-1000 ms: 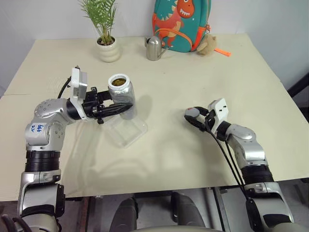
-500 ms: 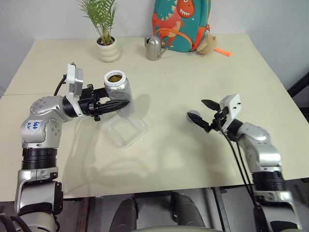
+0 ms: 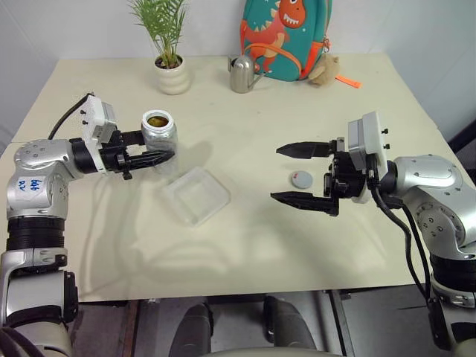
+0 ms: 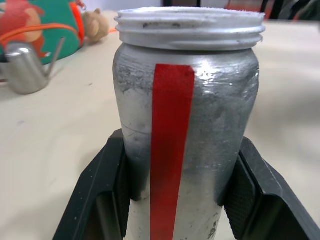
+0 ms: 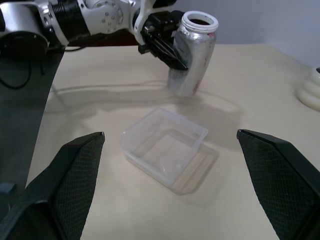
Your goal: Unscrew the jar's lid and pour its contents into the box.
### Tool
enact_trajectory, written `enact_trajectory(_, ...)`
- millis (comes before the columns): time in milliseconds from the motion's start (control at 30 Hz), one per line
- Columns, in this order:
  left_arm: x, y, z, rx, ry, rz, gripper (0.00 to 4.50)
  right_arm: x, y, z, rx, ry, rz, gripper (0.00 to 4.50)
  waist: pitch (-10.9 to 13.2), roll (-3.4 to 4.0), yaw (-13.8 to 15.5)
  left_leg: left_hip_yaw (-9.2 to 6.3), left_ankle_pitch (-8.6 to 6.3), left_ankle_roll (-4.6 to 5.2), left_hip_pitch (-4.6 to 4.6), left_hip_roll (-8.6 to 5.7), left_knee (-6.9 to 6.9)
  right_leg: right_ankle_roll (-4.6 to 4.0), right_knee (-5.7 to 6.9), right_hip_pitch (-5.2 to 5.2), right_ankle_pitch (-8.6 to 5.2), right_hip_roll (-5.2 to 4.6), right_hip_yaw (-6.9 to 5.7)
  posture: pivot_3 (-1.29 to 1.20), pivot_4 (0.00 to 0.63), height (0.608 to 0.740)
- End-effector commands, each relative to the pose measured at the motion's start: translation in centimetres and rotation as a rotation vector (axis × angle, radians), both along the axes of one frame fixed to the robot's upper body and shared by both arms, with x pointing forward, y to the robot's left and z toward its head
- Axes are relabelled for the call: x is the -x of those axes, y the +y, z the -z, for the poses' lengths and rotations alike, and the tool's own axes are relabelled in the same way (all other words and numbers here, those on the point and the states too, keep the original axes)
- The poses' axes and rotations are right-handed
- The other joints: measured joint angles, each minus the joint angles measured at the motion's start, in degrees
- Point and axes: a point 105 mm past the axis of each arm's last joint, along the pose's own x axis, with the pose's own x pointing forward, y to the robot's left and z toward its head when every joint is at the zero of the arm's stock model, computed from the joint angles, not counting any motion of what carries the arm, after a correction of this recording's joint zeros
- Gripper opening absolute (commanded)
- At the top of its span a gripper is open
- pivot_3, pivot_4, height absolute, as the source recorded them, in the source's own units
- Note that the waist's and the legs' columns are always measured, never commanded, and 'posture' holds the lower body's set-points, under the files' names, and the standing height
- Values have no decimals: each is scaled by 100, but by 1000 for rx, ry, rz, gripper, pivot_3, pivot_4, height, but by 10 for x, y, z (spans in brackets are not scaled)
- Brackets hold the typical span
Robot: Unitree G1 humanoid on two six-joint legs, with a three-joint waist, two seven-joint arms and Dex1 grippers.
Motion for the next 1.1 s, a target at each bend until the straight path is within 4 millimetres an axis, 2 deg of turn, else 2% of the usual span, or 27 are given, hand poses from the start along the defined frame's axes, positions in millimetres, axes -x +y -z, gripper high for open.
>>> enact_trajectory(33, 1, 6, -12, -137, -137, -59, 2005, 0, -3, 2, 23, -35, 17, 4462, 0, 0, 19, 0, -1, 1, 0, 0, -1, 0, -1, 0, 0, 0, 0, 0, 150, 740)
enact_trajectory(267, -2, -2, -29, -284, -423, -145, 2005, -11, -7, 7, 4, -40, 74, 4462, 0, 0, 34, 5, -8, -2, -8, 0, 6, 4, -7, -1, 2, -1, 0, 0, 150, 740)
enact_trajectory(367, -5, -6, -38, -440, -723, -204, 2005, -16, -7, 8, -9, -45, 96, 4462, 0, 0, 34, 5, -8, -2, -5, 0, 6, 5, -5, 0, 2, -1, 0, 0, 150, 740)
enact_trajectory(467, -6, -13, -29, -597, -933, -183, 2005, -19, -6, 9, -19, -49, 105, 4462, 0, 0, 28, 8, -7, -3, -3, 0, 6, 5, -9, 0, 3, -1, 2, 0, 150, 740)
enact_trajectory(567, -9, -18, -22, -654, -1047, -174, 2005, -21, -4, 9, -30, -52, 112, 4462, 0, 0, 27, 12, -7, -3, 1, 0, 4, 6, -4, 0, 4, -1, 3, 0, 150, 740)
enact_trajectory(700, -3, -37, -20, -801, -1402, -65, 2005, -24, -1, 10, -41, -51, 118, 4462, 0, -1, 43, 13, -7, -3, -4, -1, 6, 12, -6, 0, 7, -1, 3, 0, 150, 740)
enact_trajectory(967, 0, -47, -20, -911, -1940, 18, 2005, -25, 1, 11, -62, -50, 135, 4462, 0, -1, 47, 17, -10, -5, -5, -1, 1, 16, -7, -2, 8, -3, 3, 0, 150, 740)
enact_trajectory(1100, -5, -48, -16, -950, -2110, 56, 2005, -24, 2, 10, -72, -51, 139, 4462, 0, -1, 48, 17, -10, -5, -5, -2, 3, 16, -1, -3, 8, -3, 3, 0, 150, 740)
